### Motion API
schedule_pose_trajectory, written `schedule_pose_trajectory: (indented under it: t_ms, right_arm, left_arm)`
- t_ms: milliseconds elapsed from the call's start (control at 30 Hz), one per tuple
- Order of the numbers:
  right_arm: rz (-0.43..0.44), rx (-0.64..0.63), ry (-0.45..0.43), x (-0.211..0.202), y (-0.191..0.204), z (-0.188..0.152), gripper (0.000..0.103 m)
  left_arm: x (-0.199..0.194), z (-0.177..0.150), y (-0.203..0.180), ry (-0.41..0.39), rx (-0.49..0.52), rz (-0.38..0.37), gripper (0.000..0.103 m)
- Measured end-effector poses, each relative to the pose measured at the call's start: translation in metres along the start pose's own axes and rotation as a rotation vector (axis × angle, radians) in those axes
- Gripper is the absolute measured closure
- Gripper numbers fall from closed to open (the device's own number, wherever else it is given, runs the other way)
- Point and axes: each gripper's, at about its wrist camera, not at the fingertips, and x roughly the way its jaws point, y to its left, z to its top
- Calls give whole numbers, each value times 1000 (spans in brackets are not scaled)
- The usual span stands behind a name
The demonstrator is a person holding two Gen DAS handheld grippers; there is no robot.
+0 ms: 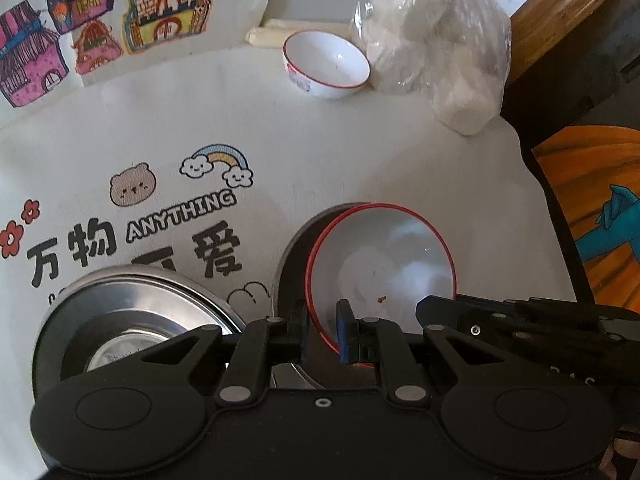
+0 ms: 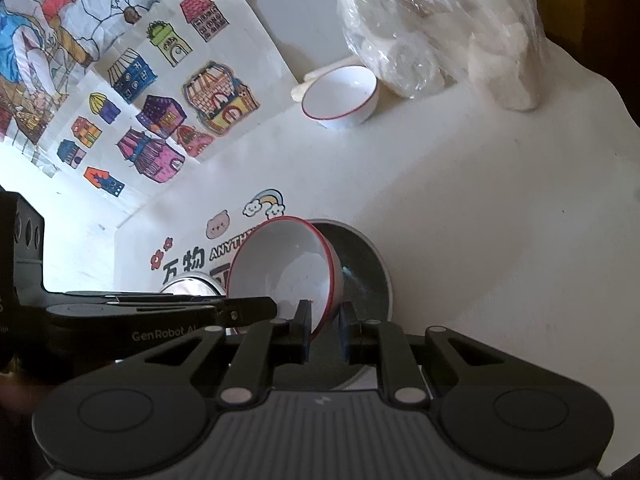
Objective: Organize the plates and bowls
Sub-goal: 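Carry the white bowl with both grippers over the steel bowl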
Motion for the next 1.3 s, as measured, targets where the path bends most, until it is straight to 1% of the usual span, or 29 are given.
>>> schedule_pose_trajectory:
  t_ms: [233, 700, 833, 1100, 1300]
  right_arm:
    - [-13, 5, 30, 6, -3, -1, 87]
    - [-16, -4, 70, 10, -7, 1, 87]
    - [-11, -9, 77, 12, -8, 2, 87]
    - [0, -19, 90, 15, -8, 3, 86]
    - [6, -24, 98, 17, -9, 5, 86]
  left_arm:
    - [7, 0, -2, 32, -8, 11, 88]
    - [14, 0, -5, 53, -34, 26, 88]
    - [15, 0, -5, 52, -39, 29, 85]
    - [14, 1, -5, 46, -52, 39, 83]
    - [13, 2, -5, 56, -62, 45, 77]
